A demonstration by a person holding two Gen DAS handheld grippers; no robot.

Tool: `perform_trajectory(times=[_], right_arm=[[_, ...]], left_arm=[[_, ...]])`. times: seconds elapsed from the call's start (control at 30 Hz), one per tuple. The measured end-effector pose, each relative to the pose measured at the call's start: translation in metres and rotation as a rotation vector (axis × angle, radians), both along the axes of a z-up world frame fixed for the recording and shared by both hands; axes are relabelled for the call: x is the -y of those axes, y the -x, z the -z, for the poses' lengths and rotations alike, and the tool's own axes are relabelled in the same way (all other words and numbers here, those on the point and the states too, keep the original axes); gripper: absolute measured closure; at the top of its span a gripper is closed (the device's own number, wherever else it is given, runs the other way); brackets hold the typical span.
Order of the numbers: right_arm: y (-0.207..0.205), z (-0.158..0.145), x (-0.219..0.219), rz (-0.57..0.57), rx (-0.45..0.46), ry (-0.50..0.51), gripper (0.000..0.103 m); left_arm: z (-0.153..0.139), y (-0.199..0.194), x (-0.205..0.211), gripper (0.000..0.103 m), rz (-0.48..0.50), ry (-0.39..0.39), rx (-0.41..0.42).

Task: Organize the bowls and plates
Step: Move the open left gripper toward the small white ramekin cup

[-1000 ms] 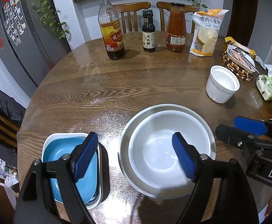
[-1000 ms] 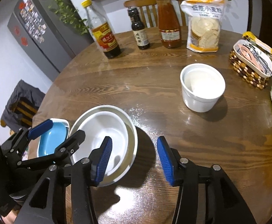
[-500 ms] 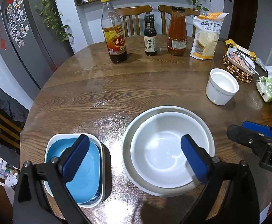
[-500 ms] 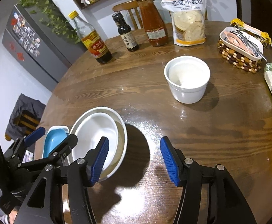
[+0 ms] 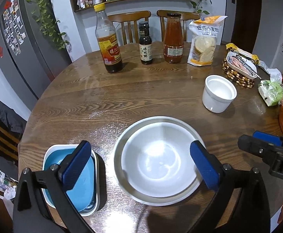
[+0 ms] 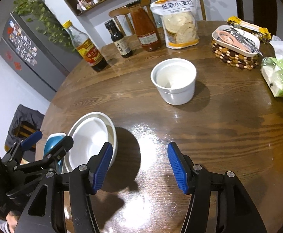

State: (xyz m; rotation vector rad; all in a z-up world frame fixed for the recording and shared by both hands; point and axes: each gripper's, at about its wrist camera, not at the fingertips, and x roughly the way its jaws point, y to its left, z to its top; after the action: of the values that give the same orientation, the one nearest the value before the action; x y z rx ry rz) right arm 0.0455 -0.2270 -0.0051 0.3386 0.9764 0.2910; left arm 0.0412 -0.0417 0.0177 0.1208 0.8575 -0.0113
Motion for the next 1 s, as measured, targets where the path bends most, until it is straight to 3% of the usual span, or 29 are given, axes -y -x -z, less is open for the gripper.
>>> perform_trajectory(times=[1.0], right_arm=[[0.009,-0.018,0.076,0.099,0.057,0.014,0.043]], left_arm=[[-0.012,-0.005,0.078,0.001,0.119,-0.044,0.037]])
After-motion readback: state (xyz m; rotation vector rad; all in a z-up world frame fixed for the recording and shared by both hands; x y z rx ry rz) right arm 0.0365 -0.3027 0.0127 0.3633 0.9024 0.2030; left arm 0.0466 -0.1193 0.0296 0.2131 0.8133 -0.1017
